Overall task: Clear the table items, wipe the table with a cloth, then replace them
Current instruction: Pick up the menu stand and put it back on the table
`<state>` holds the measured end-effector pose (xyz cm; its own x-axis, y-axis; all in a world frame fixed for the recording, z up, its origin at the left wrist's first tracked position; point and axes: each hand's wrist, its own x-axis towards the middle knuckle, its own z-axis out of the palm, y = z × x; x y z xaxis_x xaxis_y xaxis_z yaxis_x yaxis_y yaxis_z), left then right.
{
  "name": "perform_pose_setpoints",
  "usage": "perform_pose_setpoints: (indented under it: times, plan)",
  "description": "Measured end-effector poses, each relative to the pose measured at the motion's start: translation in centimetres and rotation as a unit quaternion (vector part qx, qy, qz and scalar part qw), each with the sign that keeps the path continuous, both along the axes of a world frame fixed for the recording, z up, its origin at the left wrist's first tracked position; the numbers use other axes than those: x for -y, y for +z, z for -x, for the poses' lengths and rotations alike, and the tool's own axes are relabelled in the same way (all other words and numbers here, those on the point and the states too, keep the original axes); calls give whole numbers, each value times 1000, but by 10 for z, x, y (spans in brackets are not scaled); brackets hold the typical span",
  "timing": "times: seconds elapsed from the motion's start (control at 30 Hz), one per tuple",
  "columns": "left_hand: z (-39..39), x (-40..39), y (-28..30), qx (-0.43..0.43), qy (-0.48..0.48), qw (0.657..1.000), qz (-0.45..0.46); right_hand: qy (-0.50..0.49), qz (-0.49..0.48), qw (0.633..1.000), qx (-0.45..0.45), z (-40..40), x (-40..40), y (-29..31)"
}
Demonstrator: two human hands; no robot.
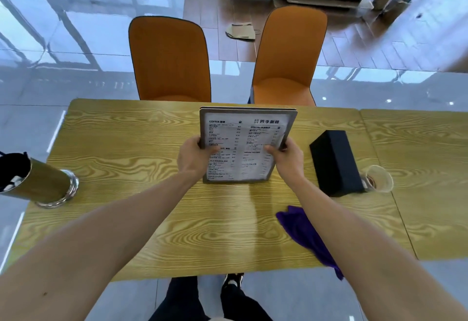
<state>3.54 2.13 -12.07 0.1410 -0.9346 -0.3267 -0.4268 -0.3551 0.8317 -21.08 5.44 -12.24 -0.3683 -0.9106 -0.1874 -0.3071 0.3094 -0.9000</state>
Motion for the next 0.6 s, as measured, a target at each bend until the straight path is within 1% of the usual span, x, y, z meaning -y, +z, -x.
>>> perform_pose_setpoints:
  times: [0.27,0.6]
  plan:
    - [14,-14,-12,21,1,1000,8,7,-1,1000,21,14,-16,-16]
    - [23,-8,-15,23,7,1000,19,1,-8,1000,2,24,-2,-21]
